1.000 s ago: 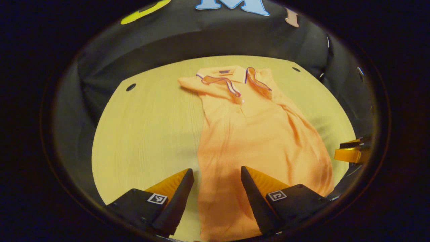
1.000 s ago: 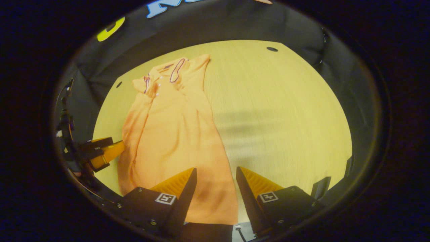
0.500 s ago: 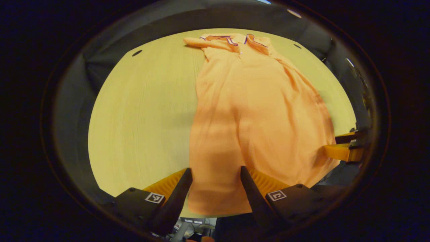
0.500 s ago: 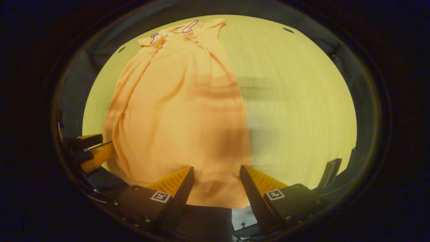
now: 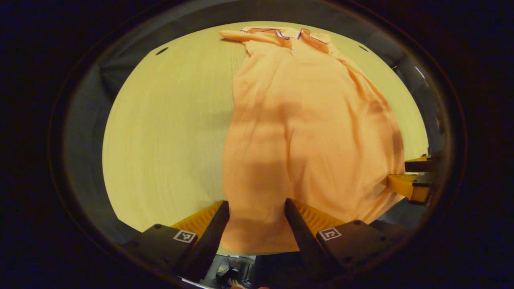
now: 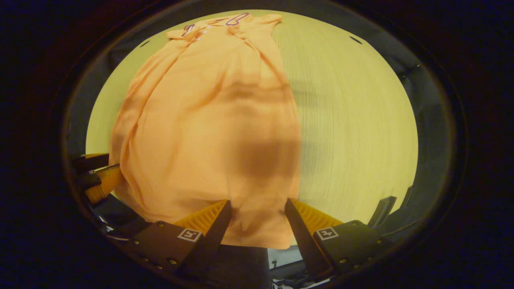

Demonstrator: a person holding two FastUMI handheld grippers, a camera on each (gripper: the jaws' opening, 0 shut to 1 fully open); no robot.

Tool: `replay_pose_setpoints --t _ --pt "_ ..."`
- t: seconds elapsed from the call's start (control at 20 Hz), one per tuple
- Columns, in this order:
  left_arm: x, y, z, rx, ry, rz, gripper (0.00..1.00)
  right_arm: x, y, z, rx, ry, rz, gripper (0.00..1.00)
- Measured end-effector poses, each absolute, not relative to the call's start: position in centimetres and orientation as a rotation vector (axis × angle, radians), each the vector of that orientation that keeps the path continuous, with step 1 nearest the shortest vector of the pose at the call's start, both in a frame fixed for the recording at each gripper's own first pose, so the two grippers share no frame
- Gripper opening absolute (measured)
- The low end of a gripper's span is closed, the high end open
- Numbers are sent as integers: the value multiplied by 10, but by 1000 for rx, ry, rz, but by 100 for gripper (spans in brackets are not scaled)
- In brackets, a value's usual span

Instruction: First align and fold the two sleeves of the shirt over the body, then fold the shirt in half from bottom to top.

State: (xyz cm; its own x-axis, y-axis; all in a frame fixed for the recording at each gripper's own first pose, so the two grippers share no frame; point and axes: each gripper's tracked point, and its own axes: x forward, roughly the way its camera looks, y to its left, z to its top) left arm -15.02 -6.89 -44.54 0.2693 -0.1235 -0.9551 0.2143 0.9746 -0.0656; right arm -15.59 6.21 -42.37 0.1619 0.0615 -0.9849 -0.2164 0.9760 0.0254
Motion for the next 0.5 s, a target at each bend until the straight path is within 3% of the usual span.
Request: replay_pose_setpoints --t 0.2,0.25,0.3,0.35,0.4,0.45,0.5 --pt "-149 -70 -446 80 1304 -231 94 -155 63 -423 -134 1422 195 89" --pt "-147 -74 -447 80 1301 -231 89 -155 64 -424 -135 1427 197 88" --pt "-143 -77 -445 81 1296 -232 83 -153 66 -423 -126 1421 187 74" --pt "-143 -80 -445 83 1294 -235 64 -152 68 -423 -124 1423 183 62" --pt "-142 -83 -444 86 1284 -237 55 -152 71 -423 -127 1420 187 41" --pt "-139 -86 -442 87 1271 -240 34 -151 73 -423 -132 1410 188 32" --pt "-140 -87 -444 99 1277 -234 22 -150 74 -422 -151 1409 190 11"
